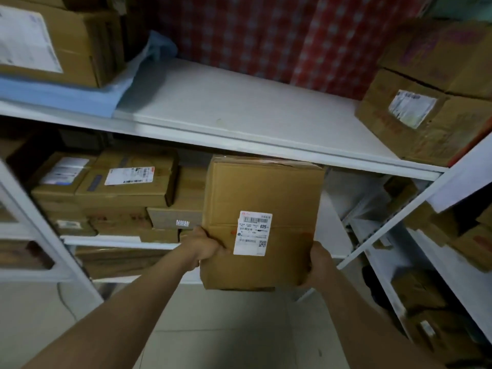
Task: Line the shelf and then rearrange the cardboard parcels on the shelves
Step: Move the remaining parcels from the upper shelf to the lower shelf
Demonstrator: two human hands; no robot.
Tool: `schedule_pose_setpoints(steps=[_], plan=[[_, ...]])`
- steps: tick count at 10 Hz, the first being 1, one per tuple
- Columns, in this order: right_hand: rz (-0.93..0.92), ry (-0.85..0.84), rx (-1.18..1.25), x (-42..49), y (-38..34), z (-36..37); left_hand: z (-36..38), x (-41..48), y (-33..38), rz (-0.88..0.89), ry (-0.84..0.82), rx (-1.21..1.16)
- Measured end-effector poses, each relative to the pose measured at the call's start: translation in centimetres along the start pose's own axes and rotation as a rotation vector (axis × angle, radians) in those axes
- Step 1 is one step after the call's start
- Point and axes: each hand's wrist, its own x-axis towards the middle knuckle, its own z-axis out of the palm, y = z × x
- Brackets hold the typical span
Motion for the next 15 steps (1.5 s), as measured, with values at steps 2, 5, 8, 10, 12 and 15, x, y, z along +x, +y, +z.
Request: schedule_pose_setpoints(steps=[2, 5, 8, 10, 12, 15], plan=[[0.039, -0.047, -0.096, 7.4, 2.5, -0.1, -0.1, 1.1, -2.3, 0.003, 0.047, -0.073], [0.094, 0.082, -0.094, 6.0, 1.4, -0.6, 2.6, 4.7, 1.6, 0.052, 0.011, -0.067], [-0.012, 0.156, -0.024, 16.8, -4.3, -7.2, 13.4, 15.4, 5.3, 0.068, 0.001, 0.033], [-0.03, 0.06, -0.216, 25.7, -9.2, -7.6, 17.0, 21.9, 6.2, 0.061, -0.015, -0.076], [0.0, 0.006, -0.478, 30.2, -9.6, -4.4, 19.3, 25.7, 3.6, -0.103, 0.032, 0.283], [-0.096, 0.175, -0.791, 30.4, -8.0, -1.6, 19.4, 25.2, 3.5, -0.083, 0.096, 0.639]])
